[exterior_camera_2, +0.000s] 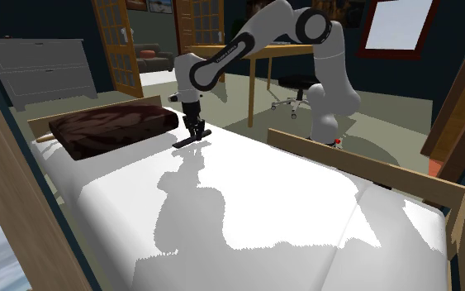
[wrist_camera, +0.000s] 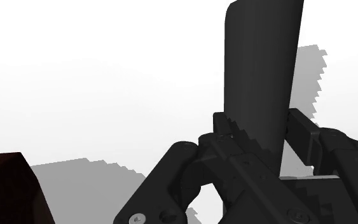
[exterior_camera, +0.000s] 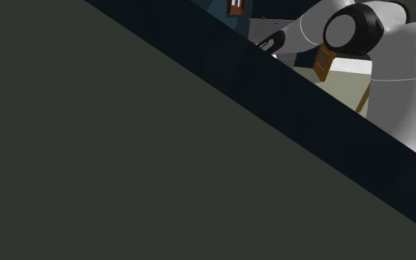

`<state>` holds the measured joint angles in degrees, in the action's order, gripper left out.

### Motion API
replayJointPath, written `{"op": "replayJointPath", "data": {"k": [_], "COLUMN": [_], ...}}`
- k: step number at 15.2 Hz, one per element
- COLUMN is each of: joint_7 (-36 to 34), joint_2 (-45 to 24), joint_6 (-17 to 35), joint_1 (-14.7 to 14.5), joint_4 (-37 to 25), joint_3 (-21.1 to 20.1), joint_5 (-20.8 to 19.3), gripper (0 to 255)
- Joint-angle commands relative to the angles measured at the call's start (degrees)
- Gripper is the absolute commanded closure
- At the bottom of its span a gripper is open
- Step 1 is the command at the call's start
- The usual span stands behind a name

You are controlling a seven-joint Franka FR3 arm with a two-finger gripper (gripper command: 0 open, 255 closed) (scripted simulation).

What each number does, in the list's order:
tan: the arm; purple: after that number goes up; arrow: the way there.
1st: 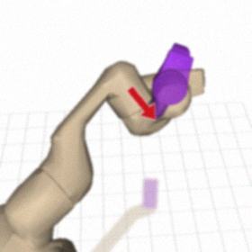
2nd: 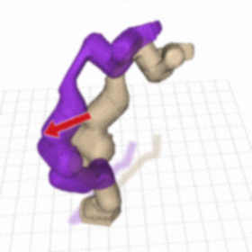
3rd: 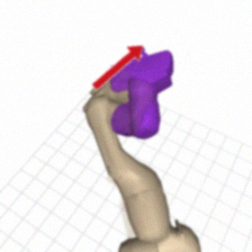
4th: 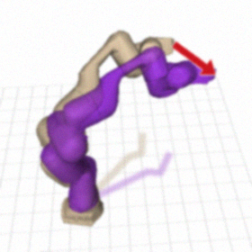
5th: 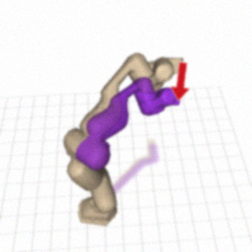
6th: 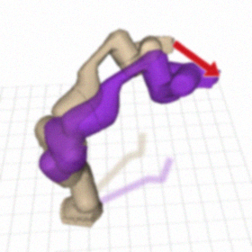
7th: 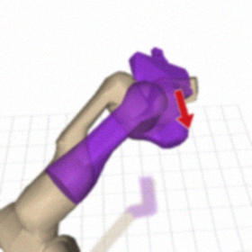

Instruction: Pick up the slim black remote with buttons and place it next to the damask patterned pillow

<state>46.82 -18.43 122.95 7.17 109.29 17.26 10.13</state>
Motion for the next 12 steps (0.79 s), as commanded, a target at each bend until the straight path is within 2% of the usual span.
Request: {"op": "replayJointPath", "data": {"k": [1,7,8,12], "joint_7": [0.1,0.1,0.1,0.1], "joint_2": [-0.2,-0.2,-0.2,-0.2], "joint_6": [0.5,0.5,0.5,0.5], "joint_1": [0.0,0.0,0.0,0.0], "joint_4": [0.2,0.2,0.2,0.2], "joint_3": [-0.1,-0.1,-0.1,-0.1], "joint_5": [0.1,0.1,0.1,0.1], "gripper": [255,255,0,0]}}
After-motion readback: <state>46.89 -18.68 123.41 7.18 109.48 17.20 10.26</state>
